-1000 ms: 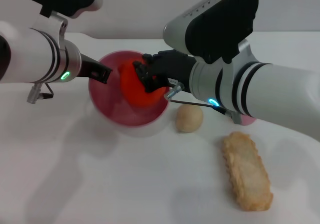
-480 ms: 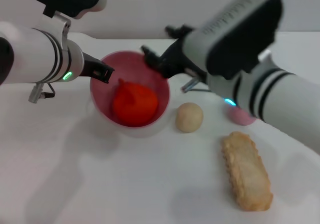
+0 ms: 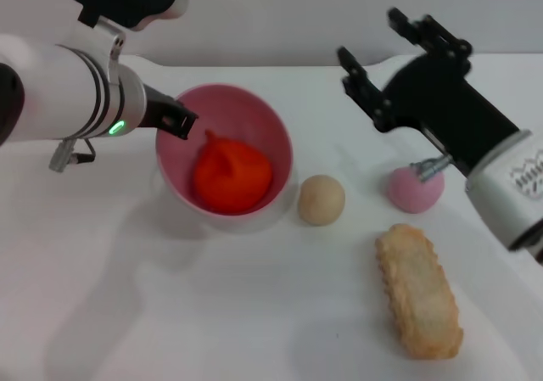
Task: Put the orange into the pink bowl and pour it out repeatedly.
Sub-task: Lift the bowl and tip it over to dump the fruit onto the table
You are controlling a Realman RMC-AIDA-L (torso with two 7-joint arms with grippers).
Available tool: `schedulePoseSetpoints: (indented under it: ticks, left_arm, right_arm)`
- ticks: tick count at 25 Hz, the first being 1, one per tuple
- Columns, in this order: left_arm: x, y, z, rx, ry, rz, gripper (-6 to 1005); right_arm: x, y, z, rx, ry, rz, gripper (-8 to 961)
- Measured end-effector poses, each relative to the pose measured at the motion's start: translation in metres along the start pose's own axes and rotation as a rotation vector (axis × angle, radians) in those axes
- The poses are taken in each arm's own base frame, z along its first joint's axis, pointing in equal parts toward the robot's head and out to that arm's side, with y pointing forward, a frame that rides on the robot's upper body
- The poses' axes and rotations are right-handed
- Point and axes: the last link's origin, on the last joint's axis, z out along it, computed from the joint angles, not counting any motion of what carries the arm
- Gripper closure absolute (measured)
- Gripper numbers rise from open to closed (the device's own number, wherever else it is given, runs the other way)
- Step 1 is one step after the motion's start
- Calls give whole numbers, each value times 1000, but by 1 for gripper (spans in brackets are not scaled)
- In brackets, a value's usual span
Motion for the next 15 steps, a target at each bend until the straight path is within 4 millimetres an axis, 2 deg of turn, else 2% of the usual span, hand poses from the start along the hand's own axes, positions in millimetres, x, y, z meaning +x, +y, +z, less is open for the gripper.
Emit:
schedulePoseSetpoints:
  ticks: [4,8,11,14,15]
  left_arm:
    - [5,1,-4,-1,19,22,958]
    - [7,7,-7,16,35,83,959]
    - [8,17,-6,62,38,191,959]
    - [8,30,-7,110,43,323,959]
    - [8,39,-8,138,57,399,959]
  right_arm:
    - [10,0,-13,19,13,-70,317]
    - [16,-5,-24,68,-1,-11,319]
    - [18,-9,-28,92,2,13,320]
    - [21,-22,-36,153,5,54,320]
    - [25,-39,-44,232,1,114,320]
